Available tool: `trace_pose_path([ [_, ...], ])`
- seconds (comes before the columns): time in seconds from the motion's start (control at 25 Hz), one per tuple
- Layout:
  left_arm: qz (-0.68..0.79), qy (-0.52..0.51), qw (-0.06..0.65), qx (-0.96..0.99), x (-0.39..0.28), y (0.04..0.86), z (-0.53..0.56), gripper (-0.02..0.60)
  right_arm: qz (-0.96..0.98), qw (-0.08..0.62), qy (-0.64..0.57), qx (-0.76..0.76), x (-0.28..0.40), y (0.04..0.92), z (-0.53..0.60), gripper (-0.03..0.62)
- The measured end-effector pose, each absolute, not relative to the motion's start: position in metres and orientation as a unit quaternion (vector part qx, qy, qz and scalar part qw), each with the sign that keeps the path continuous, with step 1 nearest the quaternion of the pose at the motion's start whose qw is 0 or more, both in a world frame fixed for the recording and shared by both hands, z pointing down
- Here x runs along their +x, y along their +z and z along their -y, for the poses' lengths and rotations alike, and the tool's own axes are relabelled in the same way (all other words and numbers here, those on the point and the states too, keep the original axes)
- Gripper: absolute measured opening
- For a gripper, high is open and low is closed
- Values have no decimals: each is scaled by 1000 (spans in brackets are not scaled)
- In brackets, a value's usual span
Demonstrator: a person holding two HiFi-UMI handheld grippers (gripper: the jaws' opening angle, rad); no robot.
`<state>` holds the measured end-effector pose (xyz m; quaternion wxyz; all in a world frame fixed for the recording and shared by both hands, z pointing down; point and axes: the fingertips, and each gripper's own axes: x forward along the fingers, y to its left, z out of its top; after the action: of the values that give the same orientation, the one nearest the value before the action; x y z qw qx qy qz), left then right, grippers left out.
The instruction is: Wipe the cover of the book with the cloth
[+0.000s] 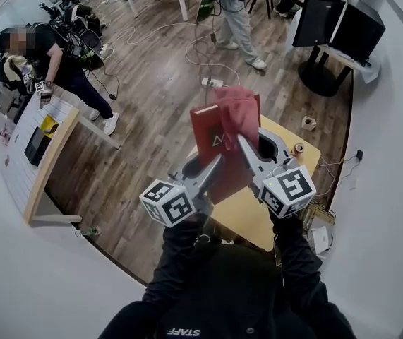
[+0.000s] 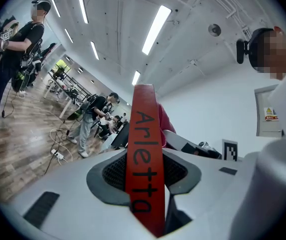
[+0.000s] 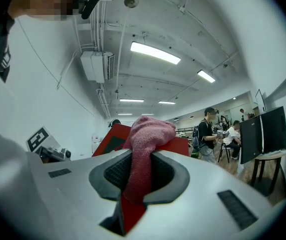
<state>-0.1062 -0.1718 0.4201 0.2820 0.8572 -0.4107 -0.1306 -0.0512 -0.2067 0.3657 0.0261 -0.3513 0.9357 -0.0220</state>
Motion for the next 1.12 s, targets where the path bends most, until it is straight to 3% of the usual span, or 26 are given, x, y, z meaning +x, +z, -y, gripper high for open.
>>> trace_pose_path([
  [0.72, 408, -131, 276, 860, -98, 415, 175, 179, -910, 37, -29, -412, 20, 367, 230, 77],
  [1.12, 413, -130, 280, 857, -98, 420, 184, 179, -924, 58, -18, -379, 2, 344, 201, 77],
])
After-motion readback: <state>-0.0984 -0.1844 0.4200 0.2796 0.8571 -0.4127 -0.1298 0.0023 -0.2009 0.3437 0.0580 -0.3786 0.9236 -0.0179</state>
